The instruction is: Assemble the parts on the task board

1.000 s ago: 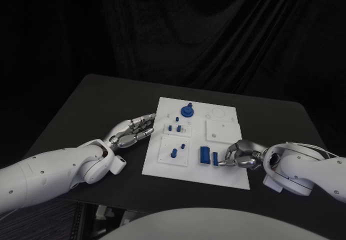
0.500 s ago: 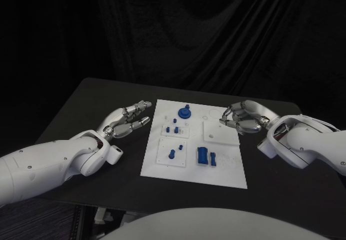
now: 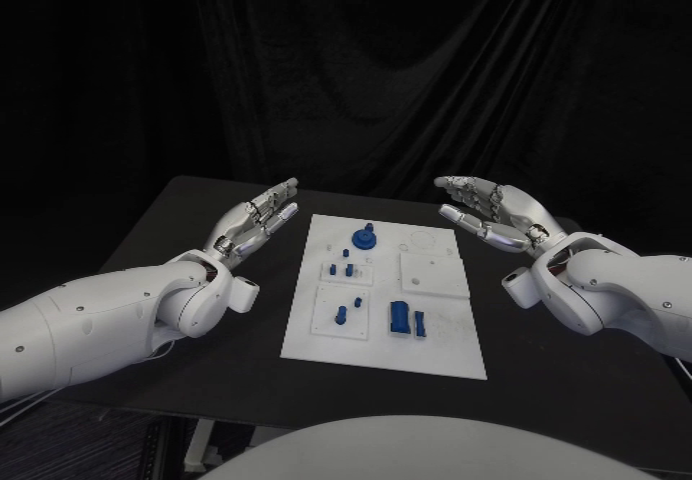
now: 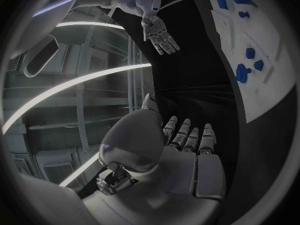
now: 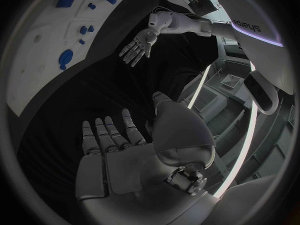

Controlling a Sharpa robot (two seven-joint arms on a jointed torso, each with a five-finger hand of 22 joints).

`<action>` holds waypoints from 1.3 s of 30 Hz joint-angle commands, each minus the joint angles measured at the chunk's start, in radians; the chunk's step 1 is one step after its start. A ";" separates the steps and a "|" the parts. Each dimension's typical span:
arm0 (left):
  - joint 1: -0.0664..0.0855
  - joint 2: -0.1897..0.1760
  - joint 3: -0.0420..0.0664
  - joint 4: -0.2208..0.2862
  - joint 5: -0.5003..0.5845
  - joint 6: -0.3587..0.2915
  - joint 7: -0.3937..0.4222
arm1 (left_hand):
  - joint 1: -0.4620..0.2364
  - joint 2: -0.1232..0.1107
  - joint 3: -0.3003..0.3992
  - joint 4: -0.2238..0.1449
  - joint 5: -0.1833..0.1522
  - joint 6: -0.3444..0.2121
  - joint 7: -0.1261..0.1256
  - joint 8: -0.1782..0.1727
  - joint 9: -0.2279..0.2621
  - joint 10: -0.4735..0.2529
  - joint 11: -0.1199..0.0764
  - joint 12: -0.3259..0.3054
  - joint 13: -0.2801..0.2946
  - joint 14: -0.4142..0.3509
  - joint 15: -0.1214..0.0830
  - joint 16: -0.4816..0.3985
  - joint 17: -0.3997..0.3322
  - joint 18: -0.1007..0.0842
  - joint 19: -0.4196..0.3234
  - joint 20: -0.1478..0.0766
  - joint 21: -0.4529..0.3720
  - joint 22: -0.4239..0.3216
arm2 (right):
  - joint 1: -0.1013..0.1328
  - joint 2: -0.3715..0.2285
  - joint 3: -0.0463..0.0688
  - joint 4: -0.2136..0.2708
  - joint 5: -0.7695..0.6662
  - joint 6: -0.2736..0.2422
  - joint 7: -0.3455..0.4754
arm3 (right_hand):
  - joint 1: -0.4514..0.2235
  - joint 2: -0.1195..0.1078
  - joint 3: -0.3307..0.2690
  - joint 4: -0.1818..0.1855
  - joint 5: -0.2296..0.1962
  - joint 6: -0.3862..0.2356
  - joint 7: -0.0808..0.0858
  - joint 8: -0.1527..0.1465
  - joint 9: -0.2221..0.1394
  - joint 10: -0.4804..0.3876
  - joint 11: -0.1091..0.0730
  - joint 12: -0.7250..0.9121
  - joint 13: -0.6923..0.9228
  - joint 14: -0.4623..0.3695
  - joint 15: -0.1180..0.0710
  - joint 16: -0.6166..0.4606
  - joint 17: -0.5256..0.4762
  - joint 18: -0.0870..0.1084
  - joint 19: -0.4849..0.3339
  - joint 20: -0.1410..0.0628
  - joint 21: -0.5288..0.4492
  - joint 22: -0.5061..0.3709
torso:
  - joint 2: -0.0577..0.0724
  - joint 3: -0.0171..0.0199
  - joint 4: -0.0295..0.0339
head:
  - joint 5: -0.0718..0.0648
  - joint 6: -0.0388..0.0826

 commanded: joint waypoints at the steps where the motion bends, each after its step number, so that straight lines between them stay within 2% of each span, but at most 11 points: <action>1: 0.002 0.003 0.001 0.000 0.028 0.026 0.210 | -0.006 0.002 -0.006 0.000 0.001 -0.002 -0.012 -0.003 -0.001 -0.012 -0.016 -0.013 -0.002 -0.002 -0.005 -0.004 -0.001 0.016 -0.005 0.010 -0.001 -0.007 | -0.024 0.001 0.000 -0.019 0.094 0.058 0.172 | 0.022 0.028 -0.066 0.001 -0.010 -0.041 -0.053 -0.049 -0.073 -0.019 -0.059 -0.050 -0.103 -0.046 -0.015 -0.045 -0.045 -0.017 -0.035 0.001 -0.004 -0.072 | -0.034 0.0053 -0.0092 | 0.006 0.000; 5: 0.001 0.003 0.001 -0.001 0.012 0.024 0.215 | 0.012 0.004 0.000 -0.001 0.032 0.002 -0.017 -0.002 0.000 -0.018 -0.024 -0.016 -0.002 -0.002 -0.011 -0.004 -0.001 0.031 -0.012 0.026 -0.005 -0.017 | -0.042 0.010 0.000 -0.039 0.100 0.082 0.198 | 0.063 0.052 -0.136 -0.001 -0.012 -0.055 -0.068 -0.077 -0.124 -0.028 -0.079 -0.071 -0.174 -0.061 -0.018 -0.058 -0.070 -0.015 -0.043 -0.001 -0.006 -0.100 | -0.040 0.0079 -0.0163 | 0.011 0.000; 6: 0.000 0.002 0.000 -0.001 0.009 0.009 0.000 | -0.400 -0.068 0.096 -0.088 -0.040 -0.076 0.034 -0.033 -0.032 -0.100 -0.082 -0.080 -0.036 -0.002 -0.078 -0.004 -0.001 -0.026 -0.044 -0.027 -0.025 -0.091 | -0.036 0.008 -0.001 -0.033 0.055 0.032 0.110 | -0.284 -0.040 -0.036 -0.088 -0.074 -0.125 -0.017 -0.124 -0.158 -0.064 -0.114 -0.140 -0.221 -0.107 -0.079 -0.099 -0.119 -0.078 -0.084 -0.087 -0.019 -0.131 | -0.028 0.0049 -0.0086 | 0.008 0.000; 7: 0.000 0.002 0.001 -0.001 0.009 0.008 0.000 | -0.398 -0.067 0.096 -0.089 -0.032 -0.076 0.034 -0.033 -0.032 -0.100 -0.082 -0.080 -0.036 -0.002 -0.078 -0.004 -0.001 -0.021 -0.044 -0.024 -0.025 -0.091 | -0.037 0.008 0.000 -0.034 0.056 0.031 0.109 | -0.281 0.031 -0.112 -0.089 -0.075 -0.125 -0.017 -0.126 -0.165 -0.064 -0.114 -0.140 -0.229 -0.107 -0.081 -0.099 -0.119 -0.078 -0.084 -0.090 -0.019 -0.134 | -0.028 0.0050 -0.0088 | 0.008 0.001; 12: -0.003 0.006 0.014 0.011 0.024 -0.027 -0.010 | -0.548 -0.093 0.133 -0.125 -0.055 -0.105 0.034 -0.033 -0.032 -0.100 -0.082 -0.107 -0.036 -0.002 -0.078 -0.004 -0.001 -0.021 -0.044 -0.036 -0.025 -0.091 | -0.044 0.024 0.015 -0.037 0.091 0.011 0.104 | -0.405 -0.040 -0.036 -0.121 -0.102 -0.147 -0.017 -0.146 -0.244 -0.064 -0.127 -0.166 -0.249 -0.107 -0.102 -0.116 -0.119 -0.078 -0.084 -0.122 -0.019 -0.205 | -0.023 0.0104 -0.0155 | 0.008 0.018; 16: -0.009 0.014 0.042 0.035 0.055 -0.099 -0.031 | -0.672 -0.115 0.163 -0.151 -0.078 -0.130 0.034 -0.033 -0.032 -0.100 -0.082 -0.127 -0.036 -0.002 -0.078 -0.004 -0.001 -0.038 -0.044 -0.052 -0.025 -0.091 | -0.058 0.058 0.048 -0.043 0.163 -0.032 0.092 | -0.512 -0.040 -0.036 -0.150 -0.123 -0.169 -0.017 -0.160 -0.244 -0.064 -0.137 -0.188 -0.264 -0.107 -0.120 -0.199 -0.119 -0.078 -0.084 -0.151 -0.019 -0.205 | -0.013 0.0215 -0.0297 | 0.008 0.054; 17: -0.011 0.016 0.051 0.042 0.064 -0.121 -0.037 | -0.692 -0.118 0.167 -0.156 -0.082 -0.133 0.034 -0.033 -0.032 -0.100 -0.082 -0.130 -0.036 -0.002 -0.078 -0.004 -0.001 -0.038 -0.044 -0.054 -0.025 -0.091 | -0.063 0.069 0.058 -0.045 0.185 -0.045 0.089 | -0.527 -0.040 -0.036 -0.153 -0.126 -0.171 -0.017 -0.163 -0.244 -0.064 -0.209 -0.191 -0.266 -0.107 -0.121 -0.199 -0.119 -0.078 -0.084 -0.154 -0.019 -0.205 | -0.010 0.0249 -0.0339 | 0.008 0.065; 25: -0.030 0.041 0.145 0.123 0.169 -0.364 -0.108 | -0.876 -0.151 0.209 -0.197 -0.115 -0.167 0.034 -0.033 -0.032 -0.100 -0.082 -0.159 -0.036 -0.002 -0.078 -0.004 -0.001 -0.050 -0.044 -0.136 -0.025 -0.091 | -0.112 0.183 0.168 -0.067 0.428 -0.189 0.049 | -0.686 -0.040 -0.036 -0.191 -0.156 -0.200 -0.017 -0.238 -0.244 -0.064 -0.209 -0.224 -0.338 -0.107 -0.148 -0.199 -0.119 -0.078 -0.084 -0.195 -0.019 -0.205 | 0.025 0.0622 -0.0812 | 0.007 0.186; 28: -0.036 0.049 0.173 0.147 0.200 -0.436 -0.129 | -0.928 -0.160 0.220 -0.209 -0.125 -0.177 0.034 -0.033 -0.032 -0.100 -0.082 -0.234 -0.036 -0.002 -0.078 -0.004 -0.001 -0.124 -0.044 -0.136 -0.025 -0.091 | -0.127 0.217 0.201 -0.074 0.500 -0.232 0.037 | -0.729 -0.040 -0.036 -0.202 -0.231 -0.208 -0.017 -0.238 -0.244 -0.064 -0.209 -0.232 -0.338 -0.107 -0.220 -0.199 -0.119 -0.078 -0.084 -0.205 -0.019 -0.205 | 0.035 0.0732 -0.0950 | 0.007 0.222; 29: -0.038 0.052 0.184 0.157 0.212 -0.465 -0.137 | -0.954 -0.232 0.227 -0.215 -0.130 -0.182 0.034 -0.033 -0.032 -0.100 -0.082 -0.234 -0.036 -0.002 -0.078 -0.004 -0.001 -0.124 -0.044 -0.136 -0.025 -0.091 | -0.132 0.231 0.214 -0.076 0.529 -0.249 0.033 | -0.747 -0.040 -0.036 -0.206 -0.231 -0.282 -0.017 -0.238 -0.244 -0.064 -0.209 -0.304 -0.338 -0.107 -0.220 -0.199 -0.119 -0.078 -0.084 -0.209 -0.019 -0.205 | 0.039 0.0775 -0.1005 | 0.006 0.236; 39: -0.045 0.060 0.214 0.182 0.245 -0.542 -0.159 | -1.080 -0.232 0.323 -0.291 -0.200 -0.259 0.034 -0.033 -0.032 -0.100 -0.082 -0.234 -0.036 -0.002 -0.078 -0.004 -0.001 -0.124 -0.044 -0.136 -0.025 -0.091 | -0.148 0.267 0.249 -0.083 0.605 -0.295 0.020 | -0.859 -0.040 -0.036 -0.291 -0.231 -0.282 -0.017 -0.238 -0.244 -0.064 -0.209 -0.304 -0.338 -0.107 -0.220 -0.199 -0.119 -0.078 -0.084 -0.296 -0.019 -0.205 | 0.049 0.0889 -0.1149 | 0.006 0.273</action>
